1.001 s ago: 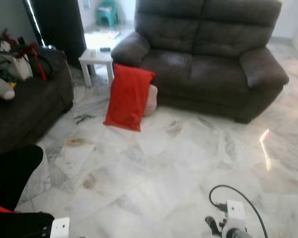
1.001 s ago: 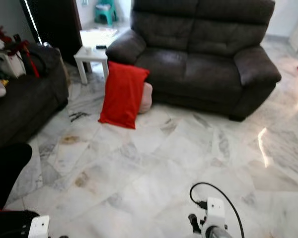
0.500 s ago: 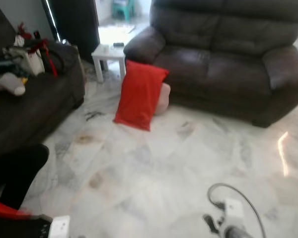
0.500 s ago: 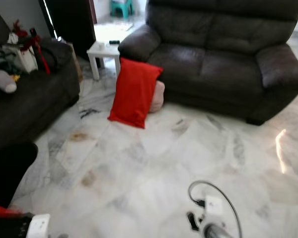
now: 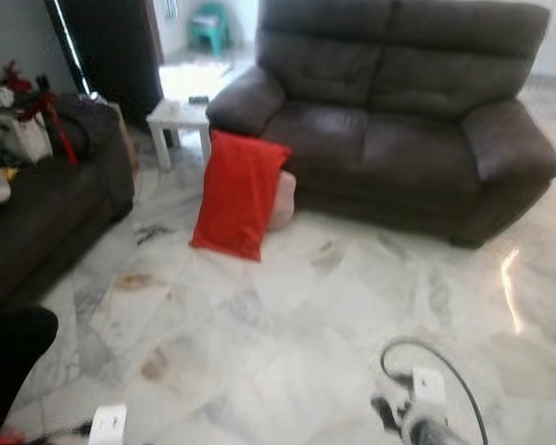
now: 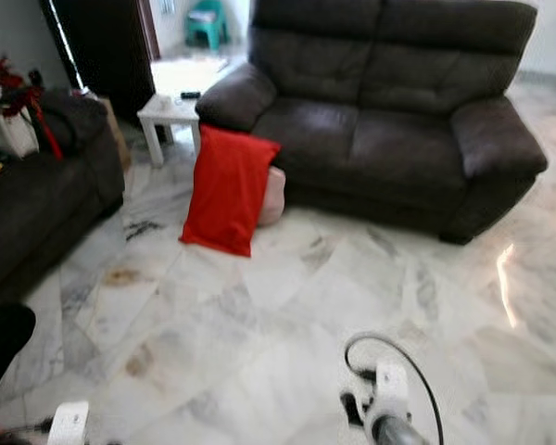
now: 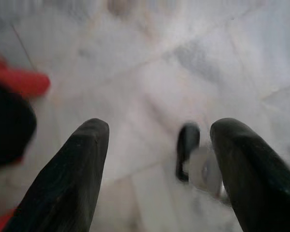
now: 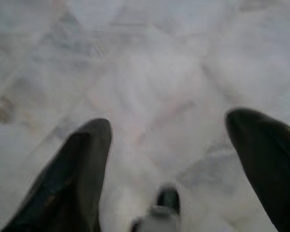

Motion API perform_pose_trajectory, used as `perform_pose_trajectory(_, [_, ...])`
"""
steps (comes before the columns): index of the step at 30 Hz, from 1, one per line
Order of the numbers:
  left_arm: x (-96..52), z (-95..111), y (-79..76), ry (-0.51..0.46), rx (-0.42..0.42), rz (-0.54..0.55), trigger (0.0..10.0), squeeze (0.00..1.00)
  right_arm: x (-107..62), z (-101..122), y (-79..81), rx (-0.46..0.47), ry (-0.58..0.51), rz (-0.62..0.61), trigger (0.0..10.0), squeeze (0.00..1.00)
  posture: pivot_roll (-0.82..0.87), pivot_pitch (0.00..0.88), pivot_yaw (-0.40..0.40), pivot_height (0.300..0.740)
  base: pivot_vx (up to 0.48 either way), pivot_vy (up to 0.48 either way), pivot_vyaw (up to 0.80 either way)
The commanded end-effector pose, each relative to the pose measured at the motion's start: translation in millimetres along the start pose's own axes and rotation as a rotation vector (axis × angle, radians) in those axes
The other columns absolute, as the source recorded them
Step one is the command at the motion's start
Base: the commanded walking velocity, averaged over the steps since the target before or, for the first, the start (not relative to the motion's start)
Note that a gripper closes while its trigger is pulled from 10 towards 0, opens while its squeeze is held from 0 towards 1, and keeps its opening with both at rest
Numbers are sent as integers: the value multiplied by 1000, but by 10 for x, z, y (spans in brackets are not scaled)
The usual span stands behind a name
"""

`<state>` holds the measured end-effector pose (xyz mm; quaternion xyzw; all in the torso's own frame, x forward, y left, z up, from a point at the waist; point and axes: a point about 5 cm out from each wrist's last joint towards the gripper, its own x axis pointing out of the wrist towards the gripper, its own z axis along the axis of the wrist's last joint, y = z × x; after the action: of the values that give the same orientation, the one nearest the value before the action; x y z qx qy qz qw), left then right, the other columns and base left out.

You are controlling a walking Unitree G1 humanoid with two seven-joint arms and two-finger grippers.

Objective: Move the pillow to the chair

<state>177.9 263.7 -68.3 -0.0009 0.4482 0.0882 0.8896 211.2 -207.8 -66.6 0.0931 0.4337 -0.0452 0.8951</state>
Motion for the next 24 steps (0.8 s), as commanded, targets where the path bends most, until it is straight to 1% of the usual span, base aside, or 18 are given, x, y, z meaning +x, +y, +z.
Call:
perform_pose_trajectory(1, [11,2,-52,13,15,-21,10000,0,-7,18,-52,4,-2,-21,10000,0,67,0,8,740,326,0,0])
perform_pose_trajectory(3, [17,46,-48,7,20,-22,10000,0,1,51,-28,5,-9,-17,10000,0,72,0,8,740,326,0,0])
perform_pose_trajectory(8, [46,270,-42,-37,36,-25,10000,0,36,223,79,4,-45,4,10000,0,87,0,13,740,327,0,0])
perform_pose_trajectory(10, [51,316,-42,-44,42,-27,10000,0,42,261,98,4,-55,8,10000,0,97,0,12,740,328,0,0])
perform_pose_trajectory(12, [58,383,-45,-52,46,-28,10000,0,49,320,126,-3,-66,15,10000,0,109,0,5,740,330,0,0])
perform_pose_trajectory(13, [58,383,-45,-52,46,-28,10000,0,49,320,126,-3,-66,15,10000,0,109,0,5,740,330,0,0])
perform_pose_trajectory(15, [64,452,-55,-67,40,-30,10000,0,54,378,146,-19,-73,23,10000,0,119,0,-17,740,330,0,0])
perform_pose_trajectory(16, [66,468,-58,-70,40,-31,10000,0,55,393,149,-22,-75,25,10000,0,119,0,-17,740,330,0,0])
perform_pose_trajectory(17, [68,493,-64,-75,36,-32,10000,0,55,417,150,-26,-77,28,10000,0,130,0,-37,740,330,0,0])
perform_pose_trajectory(18, [71,523,-73,-81,16,-32,10000,0,56,451,152,-44,-78,36,10000,0,134,0,-46,740,326,0,0])
perform_pose_trajectory(20, [73,537,-79,-83,12,-32,10000,0,55,467,148,-55,-78,36,10000,0,134,0,-49,740,326,0,0])
perform_pose_trajectory(22, [78,556,-105,-86,9,-36,10000,0,52,494,125,-59,-81,33,10000,0,138,0,-63,740,326,0,0])
perform_pose_trajectory(24, [86,537,-168,-80,-14,-47,10000,0,41,507,61,-88,-77,19,10000,0,125,0,-71,740,326,0,0])
